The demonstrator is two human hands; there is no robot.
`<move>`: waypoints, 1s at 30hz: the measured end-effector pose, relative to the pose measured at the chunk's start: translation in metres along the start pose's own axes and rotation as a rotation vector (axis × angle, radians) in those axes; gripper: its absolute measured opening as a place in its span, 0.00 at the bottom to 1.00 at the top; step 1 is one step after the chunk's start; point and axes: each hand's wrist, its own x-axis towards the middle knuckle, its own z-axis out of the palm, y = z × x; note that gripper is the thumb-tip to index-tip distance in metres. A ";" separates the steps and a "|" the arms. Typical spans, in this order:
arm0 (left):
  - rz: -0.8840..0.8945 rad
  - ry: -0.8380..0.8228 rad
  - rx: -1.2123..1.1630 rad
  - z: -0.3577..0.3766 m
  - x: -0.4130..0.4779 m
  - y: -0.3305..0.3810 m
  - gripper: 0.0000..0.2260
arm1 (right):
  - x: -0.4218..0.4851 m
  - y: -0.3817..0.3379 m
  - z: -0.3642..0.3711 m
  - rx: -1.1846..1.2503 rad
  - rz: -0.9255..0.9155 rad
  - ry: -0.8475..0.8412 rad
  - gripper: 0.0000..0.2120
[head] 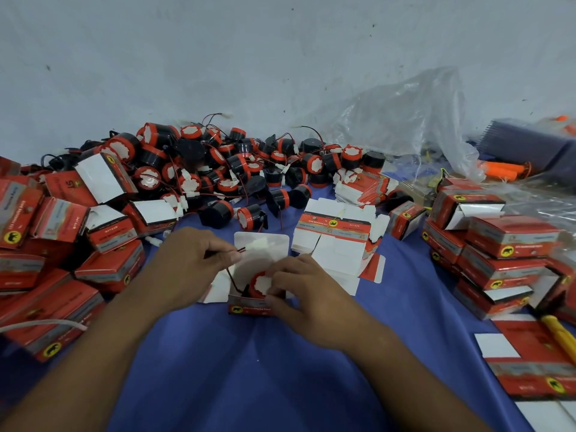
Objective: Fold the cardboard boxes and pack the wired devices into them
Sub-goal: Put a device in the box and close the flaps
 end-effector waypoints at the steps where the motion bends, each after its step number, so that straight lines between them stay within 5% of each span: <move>1: 0.034 -0.009 0.051 0.001 0.000 -0.001 0.08 | 0.000 -0.001 0.000 -0.004 0.003 -0.004 0.06; 10: -0.049 -0.195 0.226 0.009 -0.001 -0.002 0.17 | 0.003 -0.010 -0.002 -0.076 0.019 -0.003 0.08; 21: -0.134 -0.118 0.495 0.036 -0.005 0.012 0.11 | 0.020 -0.024 0.001 -0.326 0.108 -0.083 0.16; 30: -0.011 -0.315 0.608 0.014 -0.004 -0.002 0.07 | 0.025 -0.029 0.012 -0.339 0.094 -0.191 0.20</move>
